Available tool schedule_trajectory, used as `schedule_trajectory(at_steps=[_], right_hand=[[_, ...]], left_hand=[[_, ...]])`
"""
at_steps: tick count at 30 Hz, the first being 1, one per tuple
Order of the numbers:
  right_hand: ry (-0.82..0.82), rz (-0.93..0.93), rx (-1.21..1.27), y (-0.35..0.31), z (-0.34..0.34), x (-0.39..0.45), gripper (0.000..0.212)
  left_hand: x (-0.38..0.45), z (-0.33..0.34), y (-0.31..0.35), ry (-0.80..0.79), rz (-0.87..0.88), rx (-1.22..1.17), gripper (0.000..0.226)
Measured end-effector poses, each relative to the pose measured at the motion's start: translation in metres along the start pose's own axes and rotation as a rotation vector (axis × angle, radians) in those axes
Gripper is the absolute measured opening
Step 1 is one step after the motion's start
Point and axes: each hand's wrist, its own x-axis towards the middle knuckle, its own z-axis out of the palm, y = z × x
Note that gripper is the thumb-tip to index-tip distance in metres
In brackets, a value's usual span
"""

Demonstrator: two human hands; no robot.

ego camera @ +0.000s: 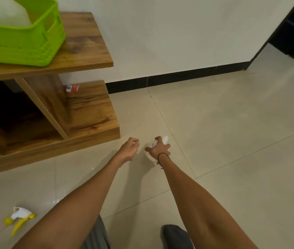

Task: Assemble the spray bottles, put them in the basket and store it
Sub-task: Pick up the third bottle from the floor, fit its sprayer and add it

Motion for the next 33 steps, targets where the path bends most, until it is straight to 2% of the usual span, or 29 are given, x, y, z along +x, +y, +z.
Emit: schedule_trajectory(at_steps=[2,4,7,10,14,18,21,26,31,33], right_hand=[[-0.027,-0.017,0.005,0.003,0.011,-0.01,0.067],[-0.015,-0.067,0.031,0.005,0.022,-0.029,0.07],[0.016,-0.217,0.113,0.001,0.046,-0.066,0.074],[0.028,-0.375,0.2,-0.016,0.072,-0.102,0.08],[-0.049,-0.507,0.307,-0.047,0.102,-0.135,0.086],[-0.158,-0.666,0.182,-0.073,0.143,-0.163,0.109],[-0.274,-0.778,0.107,-0.082,0.178,-0.179,0.114],[-0.534,-0.922,-0.025,-0.098,0.228,-0.199,0.108],[-0.716,-0.962,-0.138,-0.108,0.287,-0.226,0.099],[-0.758,-0.969,-0.204,-0.107,0.308,-0.235,0.084]], left_hand=[[-0.007,-0.01,-0.001,-0.034,-0.046,-0.034,0.038],[-0.015,-0.02,-0.005,-0.11,-0.096,-0.007,0.052],[-0.03,-0.038,-0.012,-0.21,-0.135,0.051,0.078],[-0.044,-0.063,-0.024,-0.222,-0.112,0.066,0.086],[-0.07,-0.108,-0.043,-0.05,-0.09,0.036,0.082],[-0.097,-0.154,-0.08,0.115,-0.091,0.097,0.09],[-0.121,-0.19,-0.116,0.194,-0.124,0.076,0.097],[-0.178,-0.255,-0.164,0.321,-0.192,-0.063,0.094],[-0.231,-0.292,-0.203,0.443,-0.264,-0.092,0.093],[-0.246,-0.3,-0.219,0.466,-0.3,-0.078,0.093]])
